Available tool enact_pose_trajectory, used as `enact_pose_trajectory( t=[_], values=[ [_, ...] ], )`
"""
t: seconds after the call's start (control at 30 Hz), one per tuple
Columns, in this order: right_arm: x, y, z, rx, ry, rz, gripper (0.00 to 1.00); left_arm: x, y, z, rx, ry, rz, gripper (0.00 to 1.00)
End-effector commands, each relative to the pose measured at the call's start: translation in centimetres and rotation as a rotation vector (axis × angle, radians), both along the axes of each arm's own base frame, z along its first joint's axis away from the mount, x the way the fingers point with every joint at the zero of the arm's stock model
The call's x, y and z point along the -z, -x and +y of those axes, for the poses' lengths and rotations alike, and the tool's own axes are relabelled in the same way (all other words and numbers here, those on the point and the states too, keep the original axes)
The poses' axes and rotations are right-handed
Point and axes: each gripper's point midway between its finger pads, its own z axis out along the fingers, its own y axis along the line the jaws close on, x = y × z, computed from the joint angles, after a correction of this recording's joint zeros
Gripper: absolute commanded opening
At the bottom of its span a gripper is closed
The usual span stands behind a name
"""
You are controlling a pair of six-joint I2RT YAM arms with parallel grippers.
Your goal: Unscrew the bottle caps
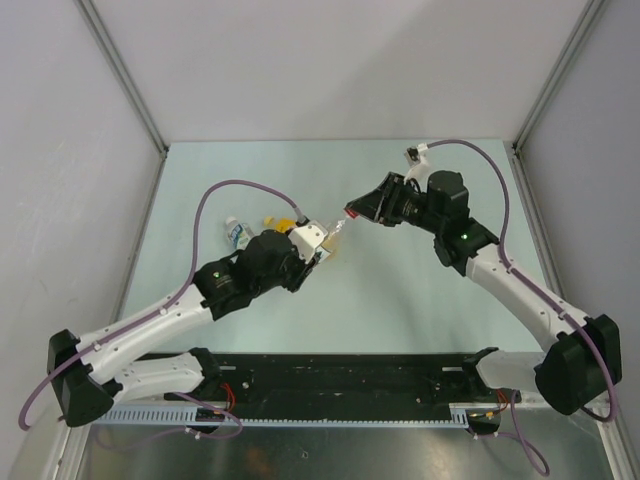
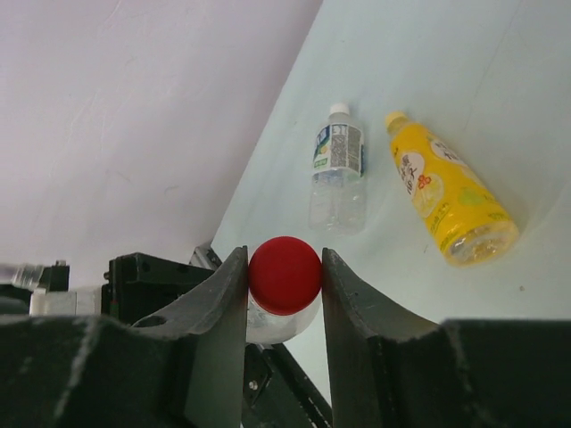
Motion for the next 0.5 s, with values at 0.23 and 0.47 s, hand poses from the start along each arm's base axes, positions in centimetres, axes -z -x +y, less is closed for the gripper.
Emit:
enact_pose_trajectory(
  t=[0.23, 0.47],
  values=[
    [-8.5, 7.2, 1.0, -0.342, -0.114, -0.368, 0.00, -7.4, 3.2, -4.2, 0.213, 0.331, -0.036, 0.00],
    [-9.7, 10.0, 0.8, -0.462, -0.124, -0.462, 0.00, -11.1, 6.0, -5.7, 0.375, 0.503, -0.042, 0.00]
  ],
)
